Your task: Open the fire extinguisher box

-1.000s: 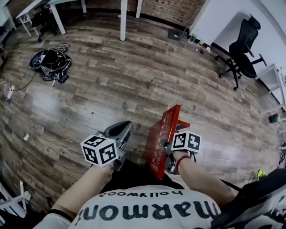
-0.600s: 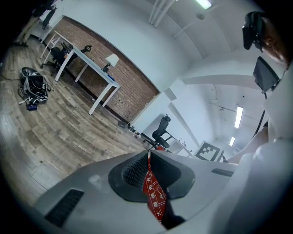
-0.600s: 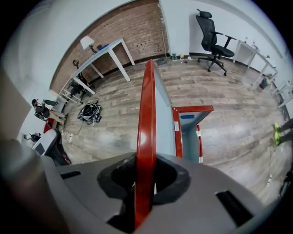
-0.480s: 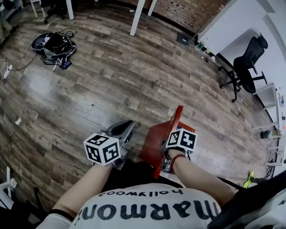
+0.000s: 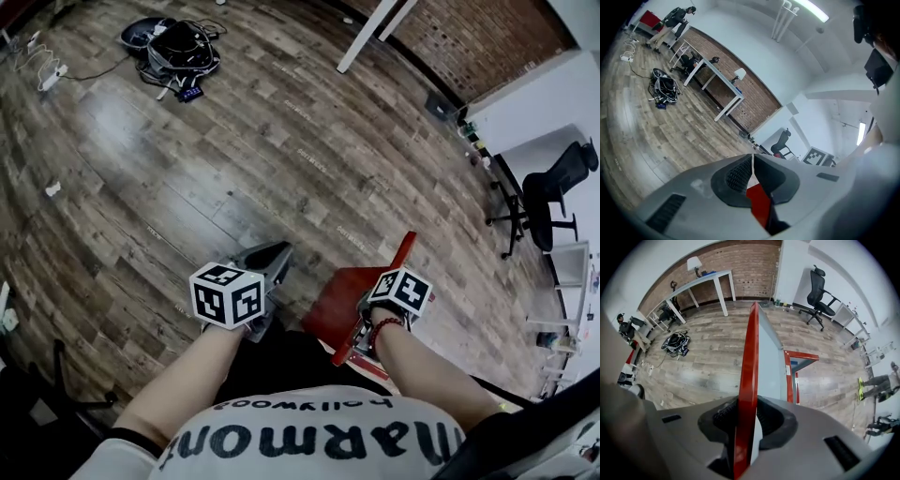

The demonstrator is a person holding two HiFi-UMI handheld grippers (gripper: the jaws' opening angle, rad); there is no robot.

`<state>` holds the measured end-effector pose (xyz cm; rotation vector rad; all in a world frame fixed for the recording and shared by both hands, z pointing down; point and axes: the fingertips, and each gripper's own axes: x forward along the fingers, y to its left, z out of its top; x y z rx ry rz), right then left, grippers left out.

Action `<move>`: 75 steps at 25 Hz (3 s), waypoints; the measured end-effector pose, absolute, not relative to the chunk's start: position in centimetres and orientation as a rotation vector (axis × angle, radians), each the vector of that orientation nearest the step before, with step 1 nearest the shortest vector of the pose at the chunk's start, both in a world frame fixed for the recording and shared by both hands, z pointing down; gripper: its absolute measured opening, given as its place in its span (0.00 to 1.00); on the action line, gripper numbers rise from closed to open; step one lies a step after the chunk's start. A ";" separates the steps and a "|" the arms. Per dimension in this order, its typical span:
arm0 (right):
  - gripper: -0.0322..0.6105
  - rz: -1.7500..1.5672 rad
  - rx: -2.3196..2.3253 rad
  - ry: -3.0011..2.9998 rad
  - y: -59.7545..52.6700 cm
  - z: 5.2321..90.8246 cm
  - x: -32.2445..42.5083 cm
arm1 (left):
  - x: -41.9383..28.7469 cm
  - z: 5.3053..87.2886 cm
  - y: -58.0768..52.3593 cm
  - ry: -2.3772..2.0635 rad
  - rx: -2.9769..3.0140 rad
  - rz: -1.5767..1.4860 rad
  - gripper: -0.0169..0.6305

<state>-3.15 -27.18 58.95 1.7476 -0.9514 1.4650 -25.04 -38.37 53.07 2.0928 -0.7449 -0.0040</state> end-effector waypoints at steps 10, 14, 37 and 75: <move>0.28 1.378 1.737 -0.879 -28.9 62.4 -5.4 | -29.1 56.4 -41.5 -0.817 2.091 0.071 0.06; 0.28 1.349 1.744 -0.840 -29.0 63.0 -5.7 | -29.8 57.1 -41.4 -0.812 2.073 0.063 0.06; 0.28 1.360 1.683 -0.917 -29.0 62.2 -6.0 | -28.6 55.5 -38.8 -0.799 2.083 0.110 0.06; 0.12 0.697 1.060 -2.918 -22.7 22.9 6.3 | 3.5 25.7 -22.7 -0.570 2.666 0.065 0.06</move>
